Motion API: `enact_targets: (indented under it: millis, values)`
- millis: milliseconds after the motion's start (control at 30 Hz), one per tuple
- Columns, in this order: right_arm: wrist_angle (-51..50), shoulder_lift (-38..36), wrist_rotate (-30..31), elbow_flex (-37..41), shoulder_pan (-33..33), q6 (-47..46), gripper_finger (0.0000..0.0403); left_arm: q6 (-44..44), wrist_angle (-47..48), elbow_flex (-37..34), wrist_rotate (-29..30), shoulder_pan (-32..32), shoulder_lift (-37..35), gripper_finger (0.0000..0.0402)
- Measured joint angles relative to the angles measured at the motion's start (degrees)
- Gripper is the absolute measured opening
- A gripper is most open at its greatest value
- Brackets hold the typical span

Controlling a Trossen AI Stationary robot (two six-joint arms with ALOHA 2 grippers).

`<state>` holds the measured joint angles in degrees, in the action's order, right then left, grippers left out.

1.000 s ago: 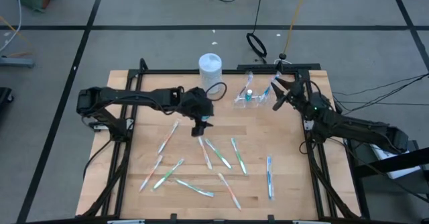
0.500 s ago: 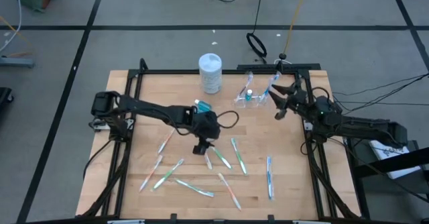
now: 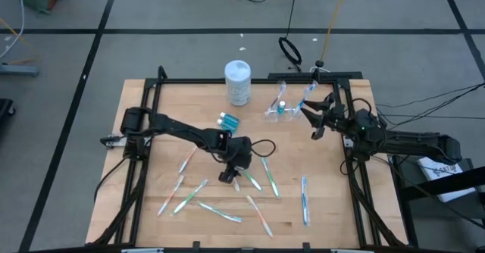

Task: Pick & Place toothbrushing station
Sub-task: Put the green toothbrush into the transparent organizer

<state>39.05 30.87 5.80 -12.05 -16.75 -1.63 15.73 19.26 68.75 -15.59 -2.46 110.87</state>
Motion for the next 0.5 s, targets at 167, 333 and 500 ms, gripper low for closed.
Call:
enact_targets:
  millis: [167,333,500]
  values:
    - [-1.07,1.01,-0.07,0.00,0.00,-2.06,0.0134,2.07,0.23,0.00,0.65,0.76,0.17,0.0227]
    - [-1.20,1.83,-0.07,0.00,0.00,-2.23,0.0133,4.27,1.64,0.00,2.50,2.75,0.17,0.0187]
    - [-1.18,1.97,-0.08,0.00,0.00,-2.12,0.0131,5.23,4.79,0.00,0.49,4.18,0.74,0.0119]
